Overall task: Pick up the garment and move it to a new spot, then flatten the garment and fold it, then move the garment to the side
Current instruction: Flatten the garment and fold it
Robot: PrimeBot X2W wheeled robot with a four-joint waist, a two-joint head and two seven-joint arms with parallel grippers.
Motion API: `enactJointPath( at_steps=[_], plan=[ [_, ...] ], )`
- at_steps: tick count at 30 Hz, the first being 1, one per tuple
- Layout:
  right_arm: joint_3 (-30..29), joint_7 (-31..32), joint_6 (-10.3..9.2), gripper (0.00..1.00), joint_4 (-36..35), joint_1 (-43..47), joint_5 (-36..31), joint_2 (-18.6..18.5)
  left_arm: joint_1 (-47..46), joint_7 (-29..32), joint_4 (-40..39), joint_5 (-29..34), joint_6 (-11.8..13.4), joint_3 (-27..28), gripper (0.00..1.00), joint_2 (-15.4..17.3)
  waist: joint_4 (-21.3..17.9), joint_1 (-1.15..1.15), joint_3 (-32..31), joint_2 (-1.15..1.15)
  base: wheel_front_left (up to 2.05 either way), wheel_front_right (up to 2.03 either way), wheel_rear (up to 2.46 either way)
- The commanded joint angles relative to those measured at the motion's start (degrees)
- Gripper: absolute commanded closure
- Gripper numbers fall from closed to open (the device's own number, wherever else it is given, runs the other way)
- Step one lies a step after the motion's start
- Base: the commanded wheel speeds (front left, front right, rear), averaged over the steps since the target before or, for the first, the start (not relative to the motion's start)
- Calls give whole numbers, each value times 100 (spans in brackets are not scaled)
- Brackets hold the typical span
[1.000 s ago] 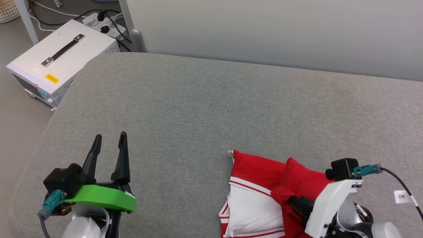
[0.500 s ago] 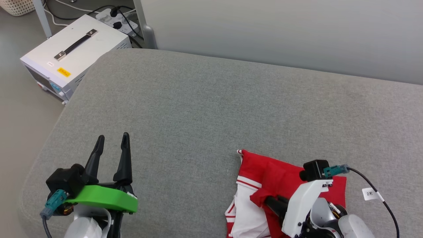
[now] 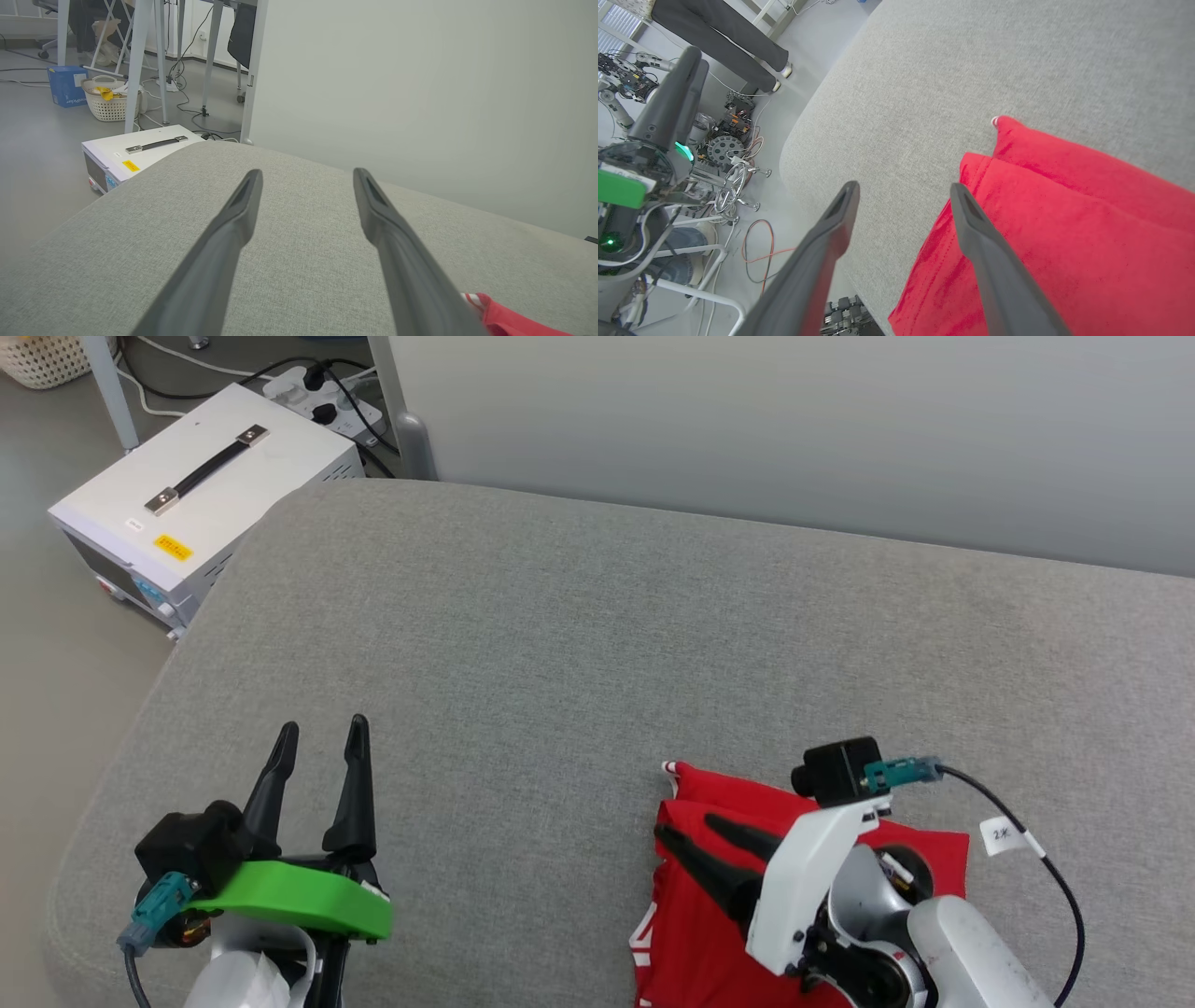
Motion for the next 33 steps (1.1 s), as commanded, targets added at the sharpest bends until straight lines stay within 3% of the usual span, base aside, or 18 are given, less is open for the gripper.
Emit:
enactJointPath(
  at_steps=[1, 5, 10, 21, 26, 33],
  plan=[
    [-80, -83, -3, 0, -121, -202, -364, -16, 73, -34, -30, -33, -17, 5, 0, 40, -73, 0, -40, 65, 0, 0, 0],
    [-223, -191, -3, 0, -415, -449, -1297, -159, 91, -34, -101, -29, -17, -4, 0, 38, -209, 0, -45, 65, 0, 0, 0],
    [-311, -802, -3, 0, -626, -875, -2563, -1110, 84, -34, -186, 78, -17, -98, 0, 52, -406, 0, -10, 65, 0, 0, 0],
    [-1546, -1825, -3, 0, -797, -586, -3343, -1893, 104, -34, -323, 297, -17, -249, 0, -107, -699, 0, 47, 65, 0, 0, 0],
    [-2156, -2304, -3, 0, -1022, -165, -3407, -1734, 106, -34, -528, 536, -17, -291, 0, -134, -751, 0, 89, 65, 0, 0, 0],
    [-2586, -2956, -3, 0, -1403, 544, -3405, -1215, 221, -34, -645, 866, -18, -341, 0, -245, -772, 0, 145, 65, 0, 0, 0]
  ],
)
